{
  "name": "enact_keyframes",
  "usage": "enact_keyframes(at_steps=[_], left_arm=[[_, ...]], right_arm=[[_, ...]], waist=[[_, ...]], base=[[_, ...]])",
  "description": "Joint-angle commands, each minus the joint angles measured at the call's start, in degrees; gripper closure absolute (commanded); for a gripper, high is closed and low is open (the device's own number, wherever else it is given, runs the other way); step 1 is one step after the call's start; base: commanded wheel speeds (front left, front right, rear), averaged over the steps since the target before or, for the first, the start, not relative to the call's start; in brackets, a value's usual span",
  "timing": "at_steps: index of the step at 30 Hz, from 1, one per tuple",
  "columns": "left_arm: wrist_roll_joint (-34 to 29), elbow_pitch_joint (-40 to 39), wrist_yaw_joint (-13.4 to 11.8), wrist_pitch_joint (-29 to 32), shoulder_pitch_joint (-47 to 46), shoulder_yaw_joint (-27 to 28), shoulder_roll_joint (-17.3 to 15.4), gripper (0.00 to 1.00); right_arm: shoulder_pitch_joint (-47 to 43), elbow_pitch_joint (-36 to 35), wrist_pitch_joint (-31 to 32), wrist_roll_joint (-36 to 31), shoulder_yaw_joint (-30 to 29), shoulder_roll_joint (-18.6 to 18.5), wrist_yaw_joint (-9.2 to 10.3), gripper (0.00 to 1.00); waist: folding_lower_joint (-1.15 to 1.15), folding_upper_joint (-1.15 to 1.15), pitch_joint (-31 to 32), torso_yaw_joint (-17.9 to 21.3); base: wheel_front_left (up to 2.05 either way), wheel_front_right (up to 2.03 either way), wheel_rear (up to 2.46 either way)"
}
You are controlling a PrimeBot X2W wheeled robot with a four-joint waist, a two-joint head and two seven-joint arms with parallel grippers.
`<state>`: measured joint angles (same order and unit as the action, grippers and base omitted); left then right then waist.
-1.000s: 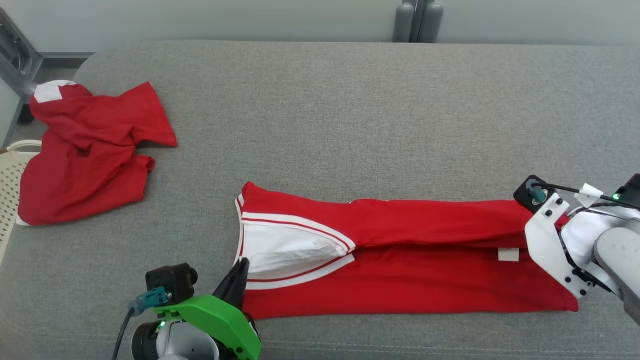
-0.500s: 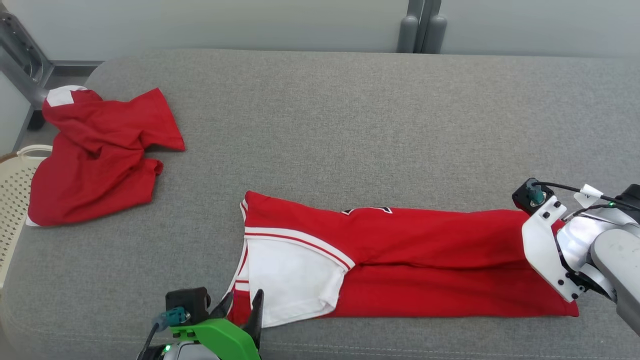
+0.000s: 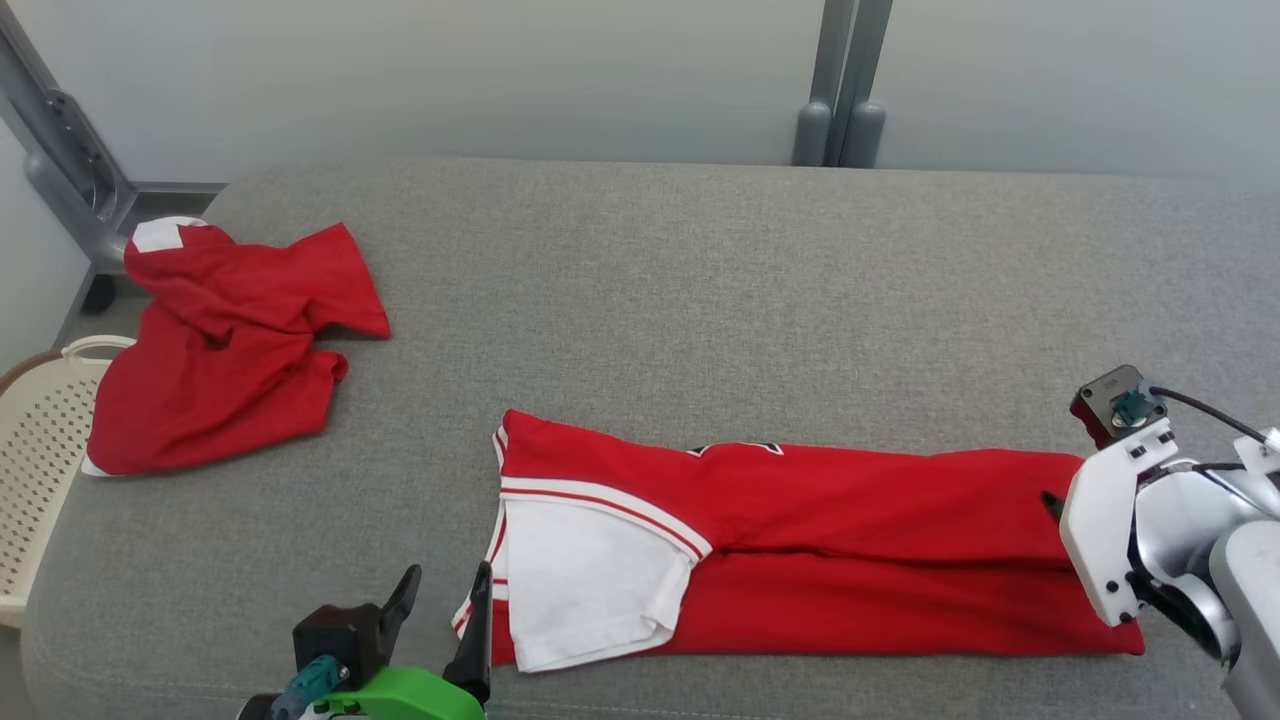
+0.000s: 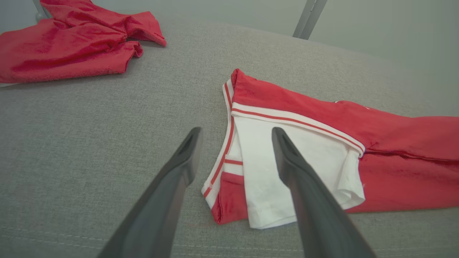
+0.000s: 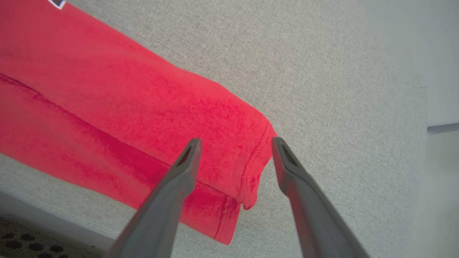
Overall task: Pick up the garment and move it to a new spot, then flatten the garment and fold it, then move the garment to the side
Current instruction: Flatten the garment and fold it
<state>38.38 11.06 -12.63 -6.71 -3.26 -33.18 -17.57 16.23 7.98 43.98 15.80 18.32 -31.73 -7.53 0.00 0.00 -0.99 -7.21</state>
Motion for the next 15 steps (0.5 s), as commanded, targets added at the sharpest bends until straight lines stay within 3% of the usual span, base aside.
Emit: enact_keyframes(at_steps=[1,8,14,15], left_arm=[[-0.9,0.0,-0.1,-1.7,1.0,0.5,-0.6,0.0],[-3.9,-1.1,-0.9,-7.2,2.0,2.1,-1.9,0.0],[-7.1,-4.0,-1.5,-8.6,3.5,6.4,-2.5,0.0],[-7.1,-4.0,-1.5,-8.6,3.5,6.4,-2.5,0.0]], right_arm=[[-2.6,-0.6,-2.6,-1.5,-2.8,1.9,0.09,0.0],[-9.2,-2.7,-16.9,-6.2,-10.9,9.1,0.08,0.0],[-12.1,-2.3,-31.5,-8.8,-16.4,14.9,0.08,0.0],[-12.1,-2.3,-31.5,-8.8,-16.4,14.9,0.08,0.0]], waist=[[0.0,0.0,1.5,-0.3],[0.0,0.0,3.5,-0.5],[0.0,0.0,4.9,-0.8],[0.0,0.0,4.9,-0.8]], base=[[0.0,0.0,0.0],[0.0,0.0,0.0],[0.0,0.0,0.0],[0.0,0.0,0.0]])
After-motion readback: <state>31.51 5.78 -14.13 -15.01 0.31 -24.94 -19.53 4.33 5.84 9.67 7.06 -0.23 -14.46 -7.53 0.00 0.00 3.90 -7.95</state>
